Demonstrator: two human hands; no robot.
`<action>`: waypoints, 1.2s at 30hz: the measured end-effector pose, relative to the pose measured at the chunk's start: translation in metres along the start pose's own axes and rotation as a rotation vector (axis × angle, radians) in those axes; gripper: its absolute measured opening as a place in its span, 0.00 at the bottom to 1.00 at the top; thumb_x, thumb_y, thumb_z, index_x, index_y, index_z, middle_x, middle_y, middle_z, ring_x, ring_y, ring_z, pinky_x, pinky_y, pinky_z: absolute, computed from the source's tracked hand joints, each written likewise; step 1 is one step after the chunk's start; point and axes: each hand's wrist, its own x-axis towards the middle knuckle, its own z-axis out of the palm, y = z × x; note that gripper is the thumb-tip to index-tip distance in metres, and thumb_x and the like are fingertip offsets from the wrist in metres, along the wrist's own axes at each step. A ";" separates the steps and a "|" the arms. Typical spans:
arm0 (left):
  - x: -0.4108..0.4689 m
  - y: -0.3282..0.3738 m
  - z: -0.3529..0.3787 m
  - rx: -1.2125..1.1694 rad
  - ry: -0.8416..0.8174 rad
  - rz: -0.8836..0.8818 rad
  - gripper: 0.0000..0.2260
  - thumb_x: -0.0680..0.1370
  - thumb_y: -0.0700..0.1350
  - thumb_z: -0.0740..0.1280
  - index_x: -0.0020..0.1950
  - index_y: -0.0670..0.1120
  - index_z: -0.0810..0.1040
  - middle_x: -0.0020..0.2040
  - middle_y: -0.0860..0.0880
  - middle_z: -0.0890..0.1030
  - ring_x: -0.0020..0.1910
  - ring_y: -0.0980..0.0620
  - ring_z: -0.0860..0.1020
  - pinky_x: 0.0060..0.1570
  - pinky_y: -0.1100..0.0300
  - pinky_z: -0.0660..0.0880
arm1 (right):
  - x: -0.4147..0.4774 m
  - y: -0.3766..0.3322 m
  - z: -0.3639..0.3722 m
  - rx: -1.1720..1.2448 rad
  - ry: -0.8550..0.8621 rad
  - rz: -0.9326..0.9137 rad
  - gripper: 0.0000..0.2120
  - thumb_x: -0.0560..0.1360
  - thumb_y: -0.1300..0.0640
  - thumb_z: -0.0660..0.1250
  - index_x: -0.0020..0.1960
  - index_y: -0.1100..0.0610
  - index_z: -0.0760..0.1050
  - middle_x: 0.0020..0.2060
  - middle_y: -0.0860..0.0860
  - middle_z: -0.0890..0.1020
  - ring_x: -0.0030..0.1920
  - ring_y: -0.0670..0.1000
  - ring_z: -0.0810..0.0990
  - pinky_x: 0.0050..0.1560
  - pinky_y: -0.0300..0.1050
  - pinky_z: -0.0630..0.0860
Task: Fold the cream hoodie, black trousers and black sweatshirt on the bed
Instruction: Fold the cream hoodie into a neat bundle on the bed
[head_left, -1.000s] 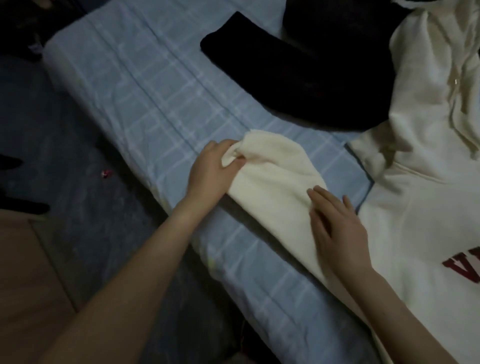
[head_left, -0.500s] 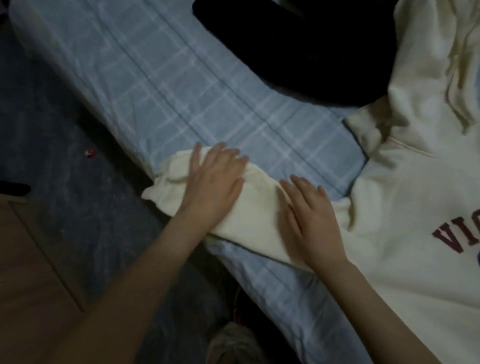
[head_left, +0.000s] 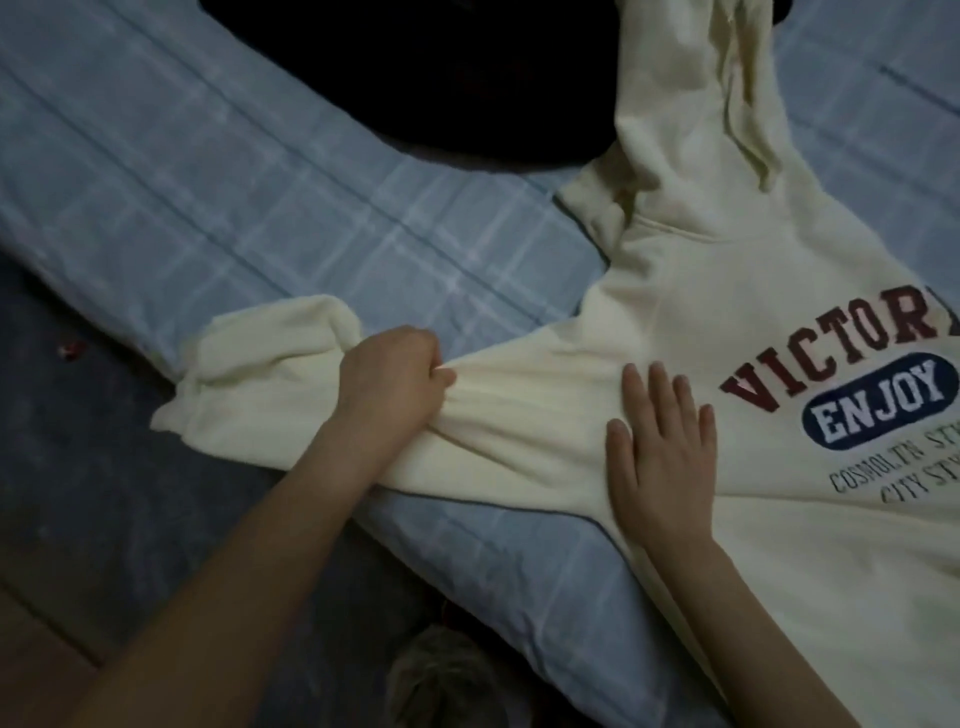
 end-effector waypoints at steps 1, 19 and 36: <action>0.005 0.008 0.001 0.011 0.001 0.062 0.09 0.76 0.54 0.67 0.46 0.48 0.76 0.47 0.47 0.79 0.50 0.44 0.76 0.42 0.55 0.66 | 0.001 0.001 0.000 0.008 0.000 0.001 0.28 0.81 0.44 0.43 0.80 0.50 0.54 0.79 0.53 0.58 0.79 0.57 0.53 0.77 0.60 0.50; 0.009 0.119 0.031 0.163 0.119 0.612 0.26 0.79 0.52 0.58 0.76 0.45 0.64 0.76 0.43 0.65 0.75 0.42 0.62 0.74 0.45 0.56 | 0.007 0.025 0.002 -0.063 0.091 -0.076 0.26 0.83 0.45 0.47 0.80 0.46 0.53 0.79 0.48 0.54 0.80 0.53 0.50 0.78 0.59 0.46; 0.023 0.207 0.023 0.006 0.115 0.683 0.20 0.78 0.48 0.57 0.65 0.42 0.77 0.64 0.41 0.78 0.60 0.40 0.77 0.59 0.47 0.72 | 0.000 0.169 -0.102 -0.006 0.353 0.056 0.24 0.81 0.53 0.55 0.75 0.56 0.66 0.72 0.56 0.71 0.74 0.60 0.66 0.74 0.60 0.60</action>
